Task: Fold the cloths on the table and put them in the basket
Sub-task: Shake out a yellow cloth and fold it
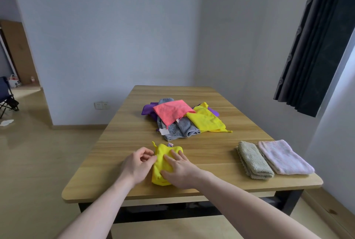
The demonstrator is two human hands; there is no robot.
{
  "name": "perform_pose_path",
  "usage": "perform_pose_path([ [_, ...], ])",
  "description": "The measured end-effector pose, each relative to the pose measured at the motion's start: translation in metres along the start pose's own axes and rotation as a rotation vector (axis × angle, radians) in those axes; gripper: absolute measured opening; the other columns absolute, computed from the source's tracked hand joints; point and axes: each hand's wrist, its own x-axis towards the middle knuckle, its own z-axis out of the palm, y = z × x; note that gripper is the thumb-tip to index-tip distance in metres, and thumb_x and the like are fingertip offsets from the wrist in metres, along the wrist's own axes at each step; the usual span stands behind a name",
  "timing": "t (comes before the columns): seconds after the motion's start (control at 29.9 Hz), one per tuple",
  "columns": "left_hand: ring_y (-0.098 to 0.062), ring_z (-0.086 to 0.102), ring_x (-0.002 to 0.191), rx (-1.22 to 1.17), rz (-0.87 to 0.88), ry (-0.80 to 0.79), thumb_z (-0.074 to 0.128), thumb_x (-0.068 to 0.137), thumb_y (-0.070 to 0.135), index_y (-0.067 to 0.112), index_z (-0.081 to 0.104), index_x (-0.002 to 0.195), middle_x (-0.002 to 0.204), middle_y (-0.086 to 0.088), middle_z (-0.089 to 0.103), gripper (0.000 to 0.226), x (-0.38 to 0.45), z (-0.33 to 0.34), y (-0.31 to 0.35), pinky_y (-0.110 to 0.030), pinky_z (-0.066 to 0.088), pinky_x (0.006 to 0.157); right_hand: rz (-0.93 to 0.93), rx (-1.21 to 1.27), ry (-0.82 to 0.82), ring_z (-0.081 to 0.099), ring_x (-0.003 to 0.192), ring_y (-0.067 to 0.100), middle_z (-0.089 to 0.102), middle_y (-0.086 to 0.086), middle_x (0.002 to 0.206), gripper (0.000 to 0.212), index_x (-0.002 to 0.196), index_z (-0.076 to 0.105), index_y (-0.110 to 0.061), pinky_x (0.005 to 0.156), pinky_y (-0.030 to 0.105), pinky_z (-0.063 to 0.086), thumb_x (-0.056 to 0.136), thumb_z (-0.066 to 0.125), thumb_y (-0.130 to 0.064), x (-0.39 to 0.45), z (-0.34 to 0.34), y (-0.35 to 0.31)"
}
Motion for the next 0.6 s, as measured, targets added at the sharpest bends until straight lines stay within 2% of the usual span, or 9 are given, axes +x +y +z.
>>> perform_pose_path([
  [0.1,0.0,0.065,0.08,0.092,0.027,-0.006,0.077,0.076,0.045,0.036,0.068,0.09,0.083,0.019,0.071,0.019,-0.001,0.001,0.001,-0.027,0.056,0.072,-0.006,-0.015,-0.024,-0.015,0.156,0.03,-0.007,0.007,0.17,0.075,0.163,0.008,-0.024,0.127,0.046,0.0,0.102,0.036,-0.055,0.001,0.003,0.005],
  [0.23,0.001,0.065,0.079,0.092,0.039,0.0,0.08,0.074,0.041,0.036,0.069,0.088,0.081,0.02,0.071,0.019,-0.001,0.001,0.0,-0.026,0.055,0.072,-0.015,0.003,-0.011,-0.014,0.156,0.031,-0.007,0.007,0.171,0.075,0.163,0.009,-0.023,0.127,0.048,0.003,0.1,0.039,-0.05,0.001,-0.001,0.005],
  [0.33,0.002,0.066,0.082,0.067,0.034,-0.007,0.076,0.079,0.038,0.037,0.07,0.088,0.084,0.023,0.072,0.01,0.001,0.001,0.0,-0.027,0.056,0.077,-0.04,0.043,0.019,-0.014,0.156,0.028,-0.007,0.006,0.171,0.079,0.163,0.008,-0.023,0.127,0.048,0.003,0.096,0.044,-0.044,0.006,-0.007,-0.004],
  [0.4,0.0,0.066,0.087,0.052,0.008,0.004,0.069,0.086,0.032,0.037,0.071,0.089,0.087,0.022,0.072,0.006,0.002,0.0,0.0,-0.029,0.055,0.08,-0.056,0.023,0.012,-0.014,0.156,0.029,-0.006,0.006,0.171,0.08,0.163,0.008,-0.024,0.127,0.05,0.001,0.097,0.044,-0.051,0.008,-0.005,-0.011],
  [0.5,-0.004,0.067,0.087,0.014,-0.015,0.025,0.062,0.089,0.021,0.035,0.071,0.087,0.082,0.022,0.073,0.017,0.002,-0.001,0.0,-0.032,0.055,0.082,-0.051,-0.046,-0.004,-0.012,0.156,0.032,-0.004,0.007,0.171,0.081,0.163,0.008,-0.024,0.126,0.051,0.0,0.098,0.042,-0.058,0.01,0.005,-0.012],
  [0.6,-0.004,0.067,0.085,0.014,-0.012,0.029,0.06,0.089,0.015,0.034,0.071,0.086,0.078,0.025,0.072,0.021,0.002,-0.001,0.0,-0.032,0.054,0.082,-0.046,-0.094,-0.013,-0.008,0.157,0.031,-0.002,0.008,0.171,0.08,0.163,0.007,-0.026,0.127,0.049,0.001,0.097,0.04,-0.056,0.009,0.009,-0.007],
])
